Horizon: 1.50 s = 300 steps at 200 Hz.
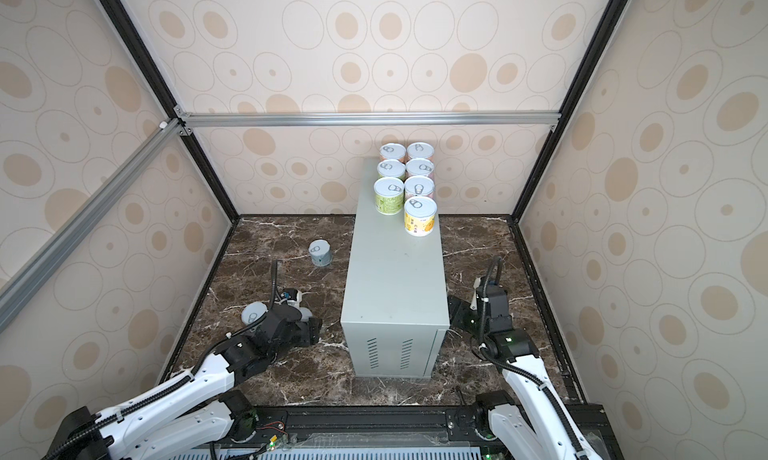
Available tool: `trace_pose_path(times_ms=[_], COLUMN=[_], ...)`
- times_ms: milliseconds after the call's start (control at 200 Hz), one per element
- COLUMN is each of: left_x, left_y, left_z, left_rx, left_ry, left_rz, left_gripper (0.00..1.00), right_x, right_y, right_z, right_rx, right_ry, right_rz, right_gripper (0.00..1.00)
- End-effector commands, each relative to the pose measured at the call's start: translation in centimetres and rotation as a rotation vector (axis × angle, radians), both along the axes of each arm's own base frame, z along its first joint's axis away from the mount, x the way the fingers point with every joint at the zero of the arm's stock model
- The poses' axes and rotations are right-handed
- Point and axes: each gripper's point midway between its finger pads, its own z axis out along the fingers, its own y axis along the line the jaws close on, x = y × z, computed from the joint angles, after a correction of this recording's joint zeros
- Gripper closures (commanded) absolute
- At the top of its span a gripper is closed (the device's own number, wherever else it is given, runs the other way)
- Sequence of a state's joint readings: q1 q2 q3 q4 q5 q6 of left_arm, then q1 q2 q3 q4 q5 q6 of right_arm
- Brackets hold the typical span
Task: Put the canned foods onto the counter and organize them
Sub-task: 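Lift the yellow-rimmed can off the floor with the left gripper, then raise the can above the cabinet top with the left gripper while the right gripper rises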
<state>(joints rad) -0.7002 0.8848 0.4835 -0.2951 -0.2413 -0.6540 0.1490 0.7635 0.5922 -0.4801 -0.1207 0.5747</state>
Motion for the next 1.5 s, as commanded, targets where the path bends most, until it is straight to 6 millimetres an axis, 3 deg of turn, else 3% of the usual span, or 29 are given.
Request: trace_pose_path(times_ms=[0,225,730,1140,1495], left_x=[0.7,0.5,0.9,1.0,0.6], left_y=[0.0,0.2,0.3,0.8,1.2], left_z=[2.9,4.2,9.9,16.0,20.6], left_rx=[-0.033,-0.044,-0.039,-0.040,-0.026], left_ry=[-0.076,-0.096,-0.178,-0.264,-0.314], left_rz=[0.009,0.005,-0.009,-0.012,-0.040], left_gripper=[0.27,0.27,0.27,0.27,0.27], right_x=[-0.3,-0.6,-1.2,-2.5,-3.5], right_y=[0.1,0.0,0.5,1.2,0.3], right_z=[1.5,3.0,6.8,13.0,15.3], right_rx=[0.004,-0.005,0.013,0.060,-0.009], right_ry=[-0.029,-0.069,-0.149,-0.274,-0.324], right_rz=[0.018,0.026,0.063,0.100,0.096], right_gripper=[0.01,0.00,0.00,0.00,0.00])
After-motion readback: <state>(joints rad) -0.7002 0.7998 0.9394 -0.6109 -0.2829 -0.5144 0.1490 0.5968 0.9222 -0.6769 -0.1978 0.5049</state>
